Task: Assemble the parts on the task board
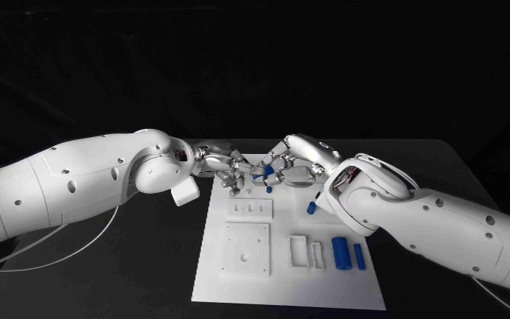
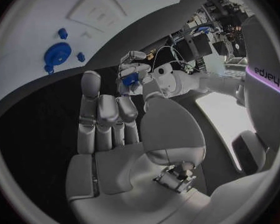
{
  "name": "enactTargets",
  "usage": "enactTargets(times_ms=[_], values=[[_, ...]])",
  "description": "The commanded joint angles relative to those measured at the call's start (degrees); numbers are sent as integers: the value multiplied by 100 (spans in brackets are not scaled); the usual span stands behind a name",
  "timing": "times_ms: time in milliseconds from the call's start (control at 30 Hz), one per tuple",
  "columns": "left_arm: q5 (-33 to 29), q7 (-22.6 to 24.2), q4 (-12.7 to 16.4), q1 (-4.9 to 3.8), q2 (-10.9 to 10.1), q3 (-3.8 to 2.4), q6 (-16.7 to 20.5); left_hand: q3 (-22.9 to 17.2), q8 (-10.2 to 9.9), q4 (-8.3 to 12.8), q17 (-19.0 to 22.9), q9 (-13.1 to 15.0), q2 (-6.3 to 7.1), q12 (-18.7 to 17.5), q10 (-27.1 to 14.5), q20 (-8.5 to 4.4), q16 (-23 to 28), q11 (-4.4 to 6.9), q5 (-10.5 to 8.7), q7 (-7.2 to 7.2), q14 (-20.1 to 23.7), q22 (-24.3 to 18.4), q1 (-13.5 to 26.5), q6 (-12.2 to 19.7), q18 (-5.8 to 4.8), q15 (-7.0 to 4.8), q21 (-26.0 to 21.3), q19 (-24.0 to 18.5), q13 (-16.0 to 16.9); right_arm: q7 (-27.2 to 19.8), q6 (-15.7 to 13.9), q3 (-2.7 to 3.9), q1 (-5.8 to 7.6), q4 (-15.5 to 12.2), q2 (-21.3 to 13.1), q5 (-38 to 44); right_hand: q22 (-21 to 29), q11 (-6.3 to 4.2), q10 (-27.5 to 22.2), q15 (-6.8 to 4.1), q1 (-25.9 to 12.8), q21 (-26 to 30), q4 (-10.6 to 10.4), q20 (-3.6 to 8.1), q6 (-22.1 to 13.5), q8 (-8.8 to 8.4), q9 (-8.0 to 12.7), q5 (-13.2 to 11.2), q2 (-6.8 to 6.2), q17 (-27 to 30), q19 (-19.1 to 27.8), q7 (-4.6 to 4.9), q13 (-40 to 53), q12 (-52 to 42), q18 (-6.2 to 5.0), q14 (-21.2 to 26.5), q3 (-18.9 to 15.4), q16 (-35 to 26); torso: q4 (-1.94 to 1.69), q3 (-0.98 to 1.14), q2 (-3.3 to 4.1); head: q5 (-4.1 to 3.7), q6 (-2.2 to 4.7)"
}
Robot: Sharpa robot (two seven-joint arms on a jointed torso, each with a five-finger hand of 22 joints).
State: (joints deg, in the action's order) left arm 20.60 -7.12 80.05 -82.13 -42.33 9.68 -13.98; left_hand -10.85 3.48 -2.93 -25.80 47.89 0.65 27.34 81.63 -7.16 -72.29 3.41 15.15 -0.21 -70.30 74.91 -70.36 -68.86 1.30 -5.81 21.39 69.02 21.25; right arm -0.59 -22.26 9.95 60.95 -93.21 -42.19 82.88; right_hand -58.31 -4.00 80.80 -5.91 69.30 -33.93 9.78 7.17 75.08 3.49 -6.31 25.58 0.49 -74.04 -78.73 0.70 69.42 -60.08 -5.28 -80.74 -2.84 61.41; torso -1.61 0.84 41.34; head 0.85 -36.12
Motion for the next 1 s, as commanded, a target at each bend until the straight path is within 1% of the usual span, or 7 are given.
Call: enactTargets(times_ms=[33, 333, 367, 433, 500, 667, 1000], values=[[-163, 40, 21, -2, 20, -8, 0, 37, 33, 10, 14, -44, 1, -23, -46, 19, 30, 13, 46, -9, 40, 104, 77, 11, -119, -11, -32, 6, -7, 118, 54, -3, -14, -8, 8, 132, -8, -1, 32, -13, -23, 19, -23, 3, 110, 13, -285, 24, -38, -5, -25, -79, 5, 12, 103, -32, 7, -6, -1, 4, -1, -1, -2], [-230, 36, 15, -2, 10, -6, 22, 166, 30, -81, 26, -112, 107, -25, -90, 34, 38, -4, -12, 8, 74, 100, 259, 28, -120, 5, -68, -10, -8, 223, 59, -3, -23, -15, 8, 191, -67, -6, 52, -17, -22, 38, -62, 6, 122, 15, -282, 26, -58, -12, -52, -86, 26, 9, 110, -42, 50, -4, 0, 3, 0, -2, 8], [-237, 34, 16, -2, 10, -6, 28, 192, 30, -103, 28, -123, 127, -22, -95, 35, 39, -6, -42, 10, 78, 100, 293, 24, -120, 7, -73, -10, -6, 238, 56, -3, -24, -16, 8, 199, -74, -7, 53, -18, -22, 36, -66, 7, 124, 15, -282, 22, -60, -13, -55, -86, 28, 10, 111, -43, 56, -4, 0, 3, 0, -3, 6], [-248, 32, 17, -2, 8, -6, 34, 269, 24, -184, 32, -157, 187, -13, -107, 42, 40, -16, -229, 30, 86, 98, 403, 37, -119, 16, -87, -12, 0, 271, 50, -3, -27, -18, 8, 210, -93, -10, 60, -20, -17, 41, -77, 9, 130, 15, -281, 5, -66, -17, -65, -89, 32, 12, 114, -51, 80, 1, 0, 2, 0, -6, 6], [-255, 29, 17, -2, 6, -6, 45, 293, 28, -265, 36, -232, 248, 4, -131, 51, 36, -25, -280, 40, 97, 99, 455, 32, -115, 23, -104, -10, 10, 311, 35, -3, -30, -21, 8, 221, -128, -12, 68, -23, -12, 71, -103, 13, 135, 15, -278, -11, -91, -23, -80, -91, 42, 18, 119, -56, 139, 0, 0, 3, 0, -5, 5], [-261, 24, 17, -2, 0, -6, 55, 267, 30, -320, 44, -323, 307, 27, -153, 58, 27, -31, -284, 50, 106, 103, 426, 29, -110, 28, -130, -4, 18, 350, 22, -3, -37, -26, 9, 235, -174, -13, 75, -24, -13, 92, -135, 15, 140, 16, -276, -29, -123, -26, -98, -93, 51, 23, 123, -58, 212, -5, -4, 1, -1, -11, 4], [-263, 28, 19, -2, -12, -5, 28, 263, 33, -257, 54, -421, 302, 39, -183, 64, 18, -39, -241, 60, 128, 106, 361, 43, -110, 35, -157, -5, 15, 455, 4, -2, -55, -23, 9, 246, -257, -16, 86, -27, -19, 159, -212, 19, 143, 14, -274, -43, -182, -31, -128, -95, 55, 47, 132, -68, 319, -13, -5, 0, -3, -16, 6]])
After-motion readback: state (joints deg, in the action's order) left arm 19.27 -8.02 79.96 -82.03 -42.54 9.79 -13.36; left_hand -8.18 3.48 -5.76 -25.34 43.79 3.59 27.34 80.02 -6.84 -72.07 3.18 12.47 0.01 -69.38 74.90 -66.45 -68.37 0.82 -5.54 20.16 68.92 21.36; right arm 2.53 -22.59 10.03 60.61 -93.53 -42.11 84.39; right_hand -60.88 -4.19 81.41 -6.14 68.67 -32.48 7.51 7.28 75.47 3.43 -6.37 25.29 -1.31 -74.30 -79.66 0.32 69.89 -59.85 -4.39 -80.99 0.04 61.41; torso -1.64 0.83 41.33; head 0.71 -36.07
